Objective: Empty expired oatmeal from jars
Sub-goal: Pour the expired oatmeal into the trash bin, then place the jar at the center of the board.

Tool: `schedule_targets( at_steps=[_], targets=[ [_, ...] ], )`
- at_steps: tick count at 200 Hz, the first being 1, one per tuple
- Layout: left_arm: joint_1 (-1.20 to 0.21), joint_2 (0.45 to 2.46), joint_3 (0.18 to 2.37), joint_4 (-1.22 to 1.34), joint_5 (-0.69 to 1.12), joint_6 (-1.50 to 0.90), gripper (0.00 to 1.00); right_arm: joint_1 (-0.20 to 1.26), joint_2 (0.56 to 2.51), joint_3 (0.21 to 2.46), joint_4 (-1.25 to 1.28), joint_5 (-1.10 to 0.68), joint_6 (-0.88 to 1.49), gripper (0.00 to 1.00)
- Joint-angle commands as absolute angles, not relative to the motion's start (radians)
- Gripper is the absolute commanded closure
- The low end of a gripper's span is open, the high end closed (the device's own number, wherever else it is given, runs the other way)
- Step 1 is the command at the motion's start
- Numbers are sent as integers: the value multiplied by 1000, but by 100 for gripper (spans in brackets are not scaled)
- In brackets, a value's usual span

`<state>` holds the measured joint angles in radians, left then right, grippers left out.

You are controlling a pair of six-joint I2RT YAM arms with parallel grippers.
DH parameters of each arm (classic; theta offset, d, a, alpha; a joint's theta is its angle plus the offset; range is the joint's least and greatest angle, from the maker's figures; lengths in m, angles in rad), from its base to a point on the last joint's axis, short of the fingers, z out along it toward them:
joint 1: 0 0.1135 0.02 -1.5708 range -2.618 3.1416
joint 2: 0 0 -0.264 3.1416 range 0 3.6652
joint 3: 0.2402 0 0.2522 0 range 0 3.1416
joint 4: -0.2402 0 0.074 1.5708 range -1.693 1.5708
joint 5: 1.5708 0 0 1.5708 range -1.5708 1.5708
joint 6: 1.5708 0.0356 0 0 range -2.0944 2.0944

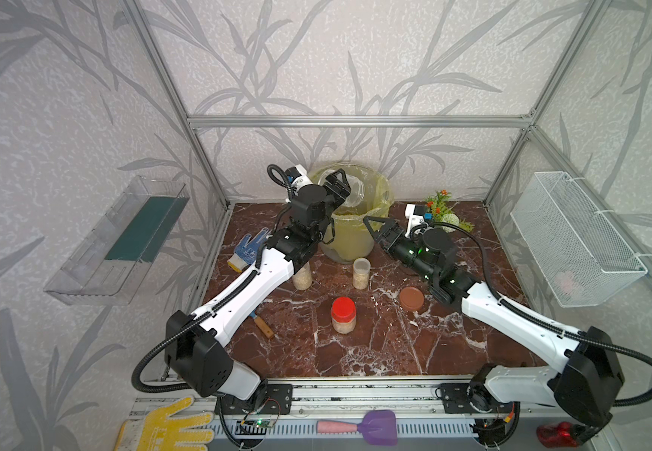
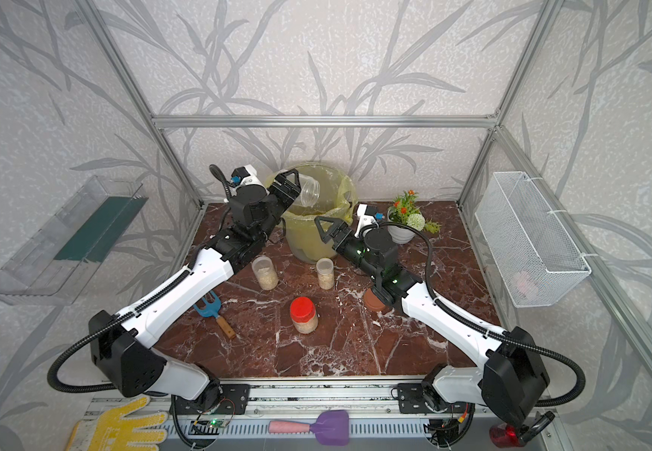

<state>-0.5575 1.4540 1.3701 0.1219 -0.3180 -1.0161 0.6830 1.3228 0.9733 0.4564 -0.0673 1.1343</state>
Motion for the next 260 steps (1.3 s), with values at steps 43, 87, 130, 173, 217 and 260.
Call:
schedule_targets(
  at_steps=[43,87,130,173,217,260],
  targets=[
    [-584,1320,1270,252,-440,-1309,100,729,1423,1064,655,-42,1186,1],
    [-596,1312,1251,284,-447,-1344,100,761,1489,1116,685,-52,1196,1],
    [-600,1309,1219,326,-406,-1427,100,776,1560,1180,732,-47,1187,1],
    [-612,1292,1186,348,-393,-1476,100,776,1645,1234,862,-6,1238,1],
    [-615,1267,1161,322,-374,-1532,100,776,1731,1290,965,0,1273,0],
    [-615,1226,1141,283,-398,-1549,100,772,1745,1287,1002,13,1284,0]
  ],
)
